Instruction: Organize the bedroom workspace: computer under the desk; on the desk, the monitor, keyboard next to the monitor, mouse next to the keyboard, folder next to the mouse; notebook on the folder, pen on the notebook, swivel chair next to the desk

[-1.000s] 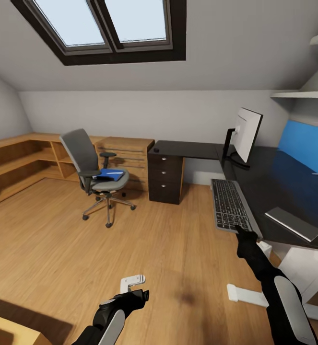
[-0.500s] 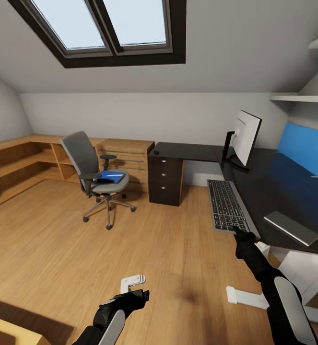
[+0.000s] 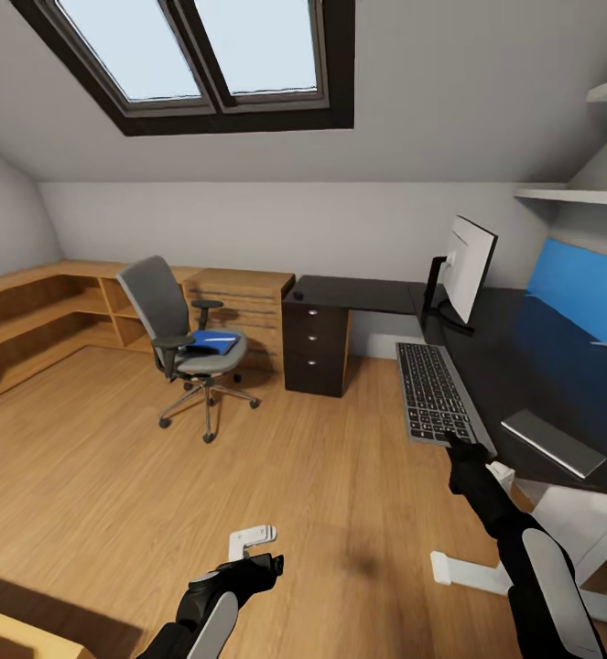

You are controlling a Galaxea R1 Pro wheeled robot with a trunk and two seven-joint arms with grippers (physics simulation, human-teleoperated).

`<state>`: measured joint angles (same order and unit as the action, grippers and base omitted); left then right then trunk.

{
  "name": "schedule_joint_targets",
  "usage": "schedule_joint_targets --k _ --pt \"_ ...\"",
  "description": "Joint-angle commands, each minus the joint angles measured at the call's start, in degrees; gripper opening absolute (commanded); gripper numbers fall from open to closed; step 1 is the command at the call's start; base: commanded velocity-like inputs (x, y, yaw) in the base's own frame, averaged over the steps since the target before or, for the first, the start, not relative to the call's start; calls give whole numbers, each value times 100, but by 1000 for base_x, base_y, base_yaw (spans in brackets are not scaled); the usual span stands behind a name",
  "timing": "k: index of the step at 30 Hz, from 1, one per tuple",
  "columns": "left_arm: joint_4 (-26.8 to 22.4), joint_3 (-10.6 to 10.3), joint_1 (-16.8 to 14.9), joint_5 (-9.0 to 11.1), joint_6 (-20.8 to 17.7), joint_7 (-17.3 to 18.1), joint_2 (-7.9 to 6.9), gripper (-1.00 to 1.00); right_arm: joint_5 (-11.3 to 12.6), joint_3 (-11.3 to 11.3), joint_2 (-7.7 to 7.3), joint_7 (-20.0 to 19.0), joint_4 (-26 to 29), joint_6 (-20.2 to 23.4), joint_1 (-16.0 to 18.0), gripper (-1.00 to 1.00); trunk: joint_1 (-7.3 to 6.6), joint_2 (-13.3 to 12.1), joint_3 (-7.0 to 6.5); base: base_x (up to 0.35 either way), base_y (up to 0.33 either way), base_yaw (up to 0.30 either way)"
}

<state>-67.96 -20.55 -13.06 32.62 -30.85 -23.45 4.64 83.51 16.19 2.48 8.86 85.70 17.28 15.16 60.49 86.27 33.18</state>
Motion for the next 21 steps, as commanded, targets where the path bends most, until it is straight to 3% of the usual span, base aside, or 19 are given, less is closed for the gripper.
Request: schedule_joint_targets --k 1,9,21 --pt "-7 -8 -4 60 -9 -56 -4 100 54 16 6 31 8 31 5 -100 -23 -38 -20 0 0 0" --pt "-7 -7 -4 60 -9 -55 -8 100 52 16 4 28 1 29 5 -100 -198 -359 -227 75 0 0" --pt "1 -33 -4 60 -10 -55 -4 100 50 16 -10 36 -1 54 5 -100 -462 -840 -457 297 0 0"
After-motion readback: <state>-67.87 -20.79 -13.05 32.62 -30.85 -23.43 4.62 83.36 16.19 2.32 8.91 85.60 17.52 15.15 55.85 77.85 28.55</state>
